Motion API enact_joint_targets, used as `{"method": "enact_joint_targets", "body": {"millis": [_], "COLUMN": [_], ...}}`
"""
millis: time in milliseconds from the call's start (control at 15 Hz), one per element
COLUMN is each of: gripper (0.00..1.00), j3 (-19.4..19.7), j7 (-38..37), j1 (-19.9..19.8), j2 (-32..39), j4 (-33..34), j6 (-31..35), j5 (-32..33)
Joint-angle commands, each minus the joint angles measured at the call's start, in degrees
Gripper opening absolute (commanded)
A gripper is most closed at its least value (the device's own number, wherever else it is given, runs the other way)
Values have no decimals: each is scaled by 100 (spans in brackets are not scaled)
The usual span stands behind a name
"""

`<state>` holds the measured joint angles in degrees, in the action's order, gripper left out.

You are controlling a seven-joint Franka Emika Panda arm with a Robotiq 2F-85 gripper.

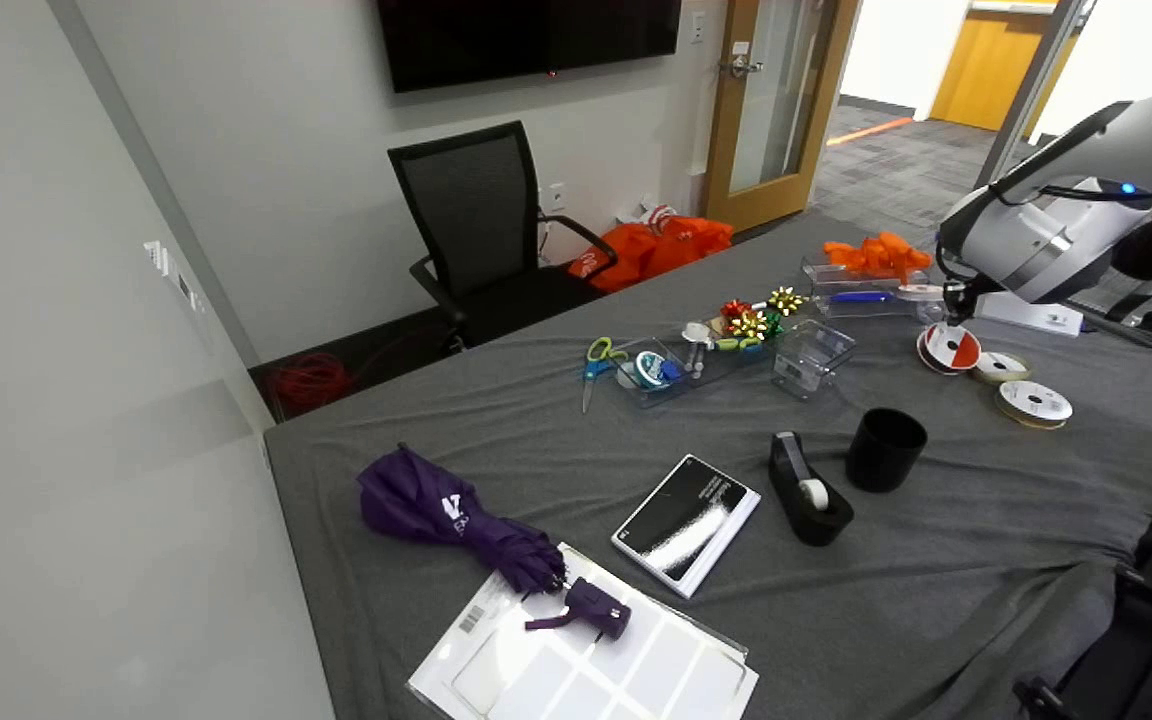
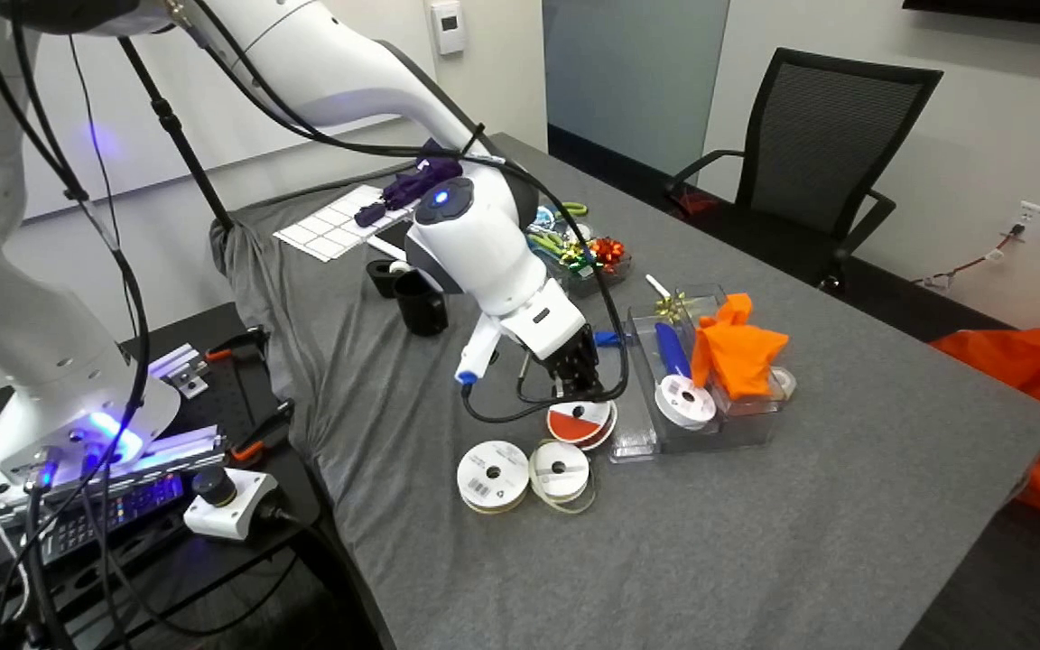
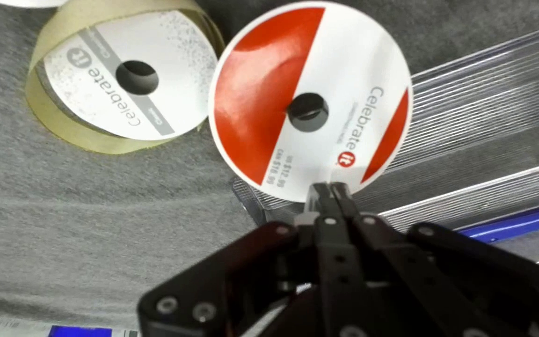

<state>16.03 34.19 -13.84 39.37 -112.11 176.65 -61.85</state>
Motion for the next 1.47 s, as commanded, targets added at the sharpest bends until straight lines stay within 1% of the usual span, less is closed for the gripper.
{"method": "enact_joint_targets", "body": {"millis": [0,467,1000,1400], "gripper": [0,0,0,0], "j3": [-162,-204,-8,12], "j7": [321,233,-66,93], "j1": [-245,-298,-194,-278], "j2": [-72,75,348,348], "j4": [0,244,599,533], "j6": [-152,-273,-266,-735], "j5": [-23,-37,67,230]}}
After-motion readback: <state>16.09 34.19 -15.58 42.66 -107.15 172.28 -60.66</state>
